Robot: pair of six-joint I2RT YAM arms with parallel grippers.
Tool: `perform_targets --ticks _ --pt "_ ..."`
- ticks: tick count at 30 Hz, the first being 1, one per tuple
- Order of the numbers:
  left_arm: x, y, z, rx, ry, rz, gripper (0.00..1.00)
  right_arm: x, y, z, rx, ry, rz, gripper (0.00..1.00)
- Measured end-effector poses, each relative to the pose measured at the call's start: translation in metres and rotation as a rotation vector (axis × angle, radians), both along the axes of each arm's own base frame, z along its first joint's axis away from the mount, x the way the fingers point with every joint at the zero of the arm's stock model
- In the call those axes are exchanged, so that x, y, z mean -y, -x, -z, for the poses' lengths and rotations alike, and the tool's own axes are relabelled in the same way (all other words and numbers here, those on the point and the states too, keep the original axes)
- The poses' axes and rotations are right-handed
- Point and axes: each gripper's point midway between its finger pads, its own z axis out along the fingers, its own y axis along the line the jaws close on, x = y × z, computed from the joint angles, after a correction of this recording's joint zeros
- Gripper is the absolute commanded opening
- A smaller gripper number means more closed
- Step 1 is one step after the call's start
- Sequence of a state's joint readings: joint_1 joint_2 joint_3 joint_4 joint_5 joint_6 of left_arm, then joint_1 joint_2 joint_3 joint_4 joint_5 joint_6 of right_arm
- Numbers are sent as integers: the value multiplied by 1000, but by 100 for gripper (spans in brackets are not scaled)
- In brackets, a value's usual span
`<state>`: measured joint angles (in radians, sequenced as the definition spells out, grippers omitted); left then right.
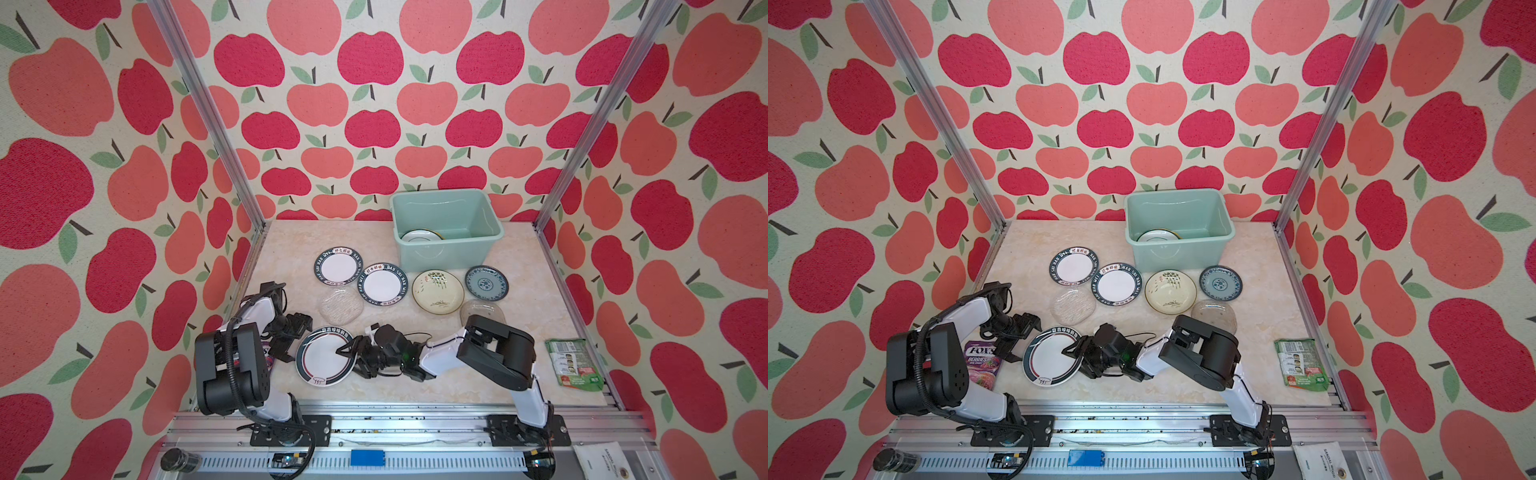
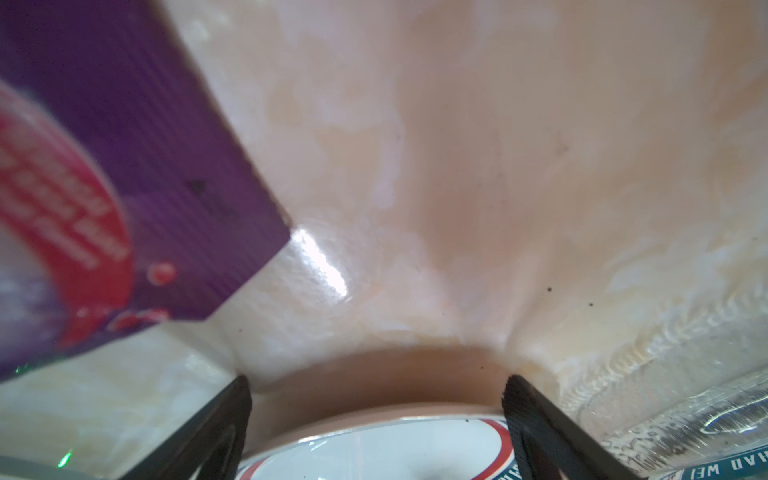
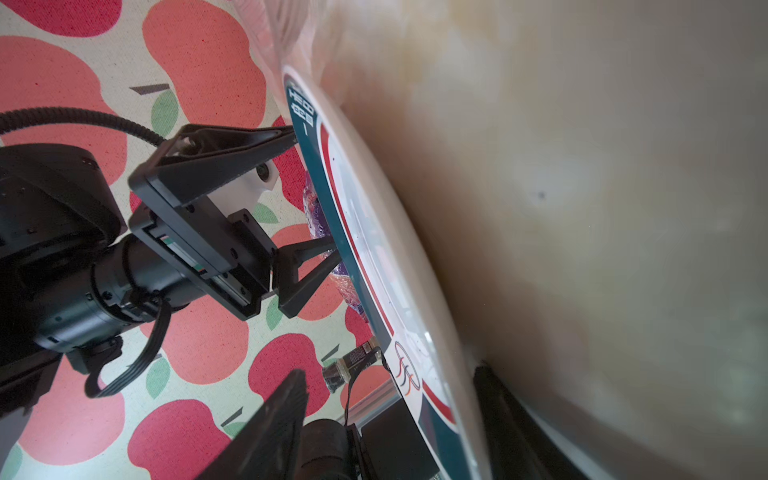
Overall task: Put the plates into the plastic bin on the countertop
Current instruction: 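Close both grippers on the red-and-green rimmed plate from opposite sides, then lift the red-and-green plate upright with the right gripper while the left withdraws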
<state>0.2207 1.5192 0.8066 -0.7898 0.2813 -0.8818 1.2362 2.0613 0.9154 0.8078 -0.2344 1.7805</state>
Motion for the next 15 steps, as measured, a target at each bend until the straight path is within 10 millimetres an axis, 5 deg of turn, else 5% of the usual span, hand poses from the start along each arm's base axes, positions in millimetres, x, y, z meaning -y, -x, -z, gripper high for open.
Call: perform_targets --ticks 8,15 --pt "0 1 -1 14 -3 0 97 3 3 8 -15 37 -13 30" --pt "1 6 -7 36 -10 0 97 1 5 10 -38 64 -24 18"
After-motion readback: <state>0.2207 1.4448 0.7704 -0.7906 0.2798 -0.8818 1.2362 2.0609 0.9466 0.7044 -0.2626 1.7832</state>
